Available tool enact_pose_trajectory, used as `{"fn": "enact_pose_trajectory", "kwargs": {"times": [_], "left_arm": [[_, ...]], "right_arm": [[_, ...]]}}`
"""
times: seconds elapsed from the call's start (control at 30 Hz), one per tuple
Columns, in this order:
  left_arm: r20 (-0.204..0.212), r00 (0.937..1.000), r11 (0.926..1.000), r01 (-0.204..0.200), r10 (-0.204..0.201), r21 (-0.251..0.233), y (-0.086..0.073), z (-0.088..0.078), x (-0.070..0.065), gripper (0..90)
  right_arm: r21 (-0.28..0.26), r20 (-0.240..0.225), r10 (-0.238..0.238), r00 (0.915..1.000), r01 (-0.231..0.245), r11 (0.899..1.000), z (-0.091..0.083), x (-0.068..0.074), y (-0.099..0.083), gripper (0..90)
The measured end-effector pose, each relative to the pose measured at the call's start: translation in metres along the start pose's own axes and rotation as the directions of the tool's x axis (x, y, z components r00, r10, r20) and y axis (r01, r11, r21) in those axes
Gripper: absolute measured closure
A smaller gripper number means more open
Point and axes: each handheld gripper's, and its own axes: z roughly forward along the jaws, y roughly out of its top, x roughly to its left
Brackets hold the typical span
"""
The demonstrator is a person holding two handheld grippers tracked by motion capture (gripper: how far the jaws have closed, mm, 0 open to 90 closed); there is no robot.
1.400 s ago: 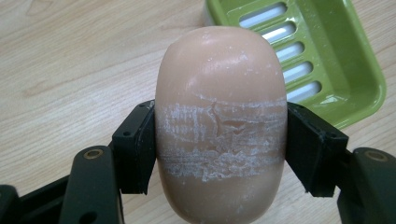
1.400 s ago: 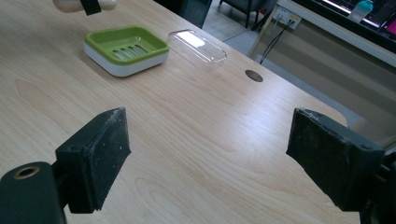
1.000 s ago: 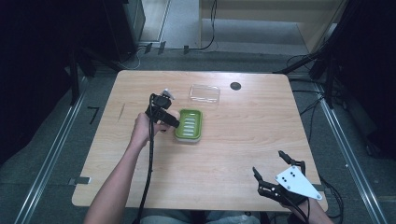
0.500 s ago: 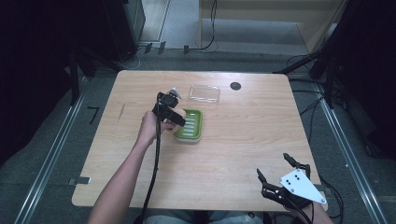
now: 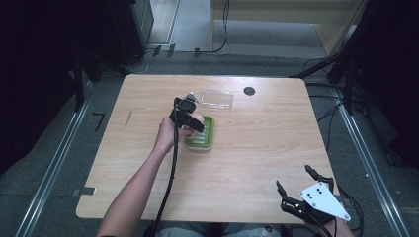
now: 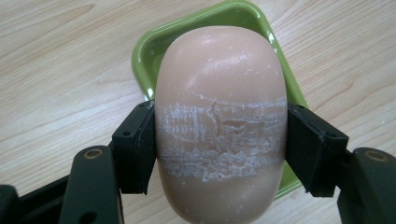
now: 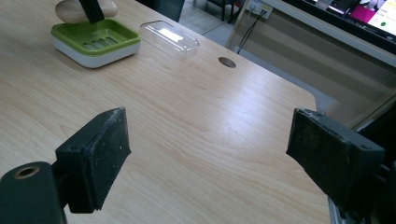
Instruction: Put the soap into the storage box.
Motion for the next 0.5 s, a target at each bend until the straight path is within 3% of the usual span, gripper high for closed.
{"fn": "enact_pose_trajectory", "kwargs": {"times": [0.37, 0.5], "left_arm": [[0.021, 0.9985, 0.9984, 0.050, -0.050, -0.025, 0.002, 0.014, -0.010, 33.7], [-0.001, 0.9982, 0.9975, 0.060, -0.060, -0.037, 0.002, 0.016, -0.012, 33.7]], "right_arm": [[0.004, 0.016, 0.002, 0.9999, -0.002, 1.000, -0.005, -0.002, -0.003, 13.1], [0.004, 0.018, 0.004, 0.9998, -0.004, 1.000, -0.005, -0.002, -0.003, 13.1]]}}
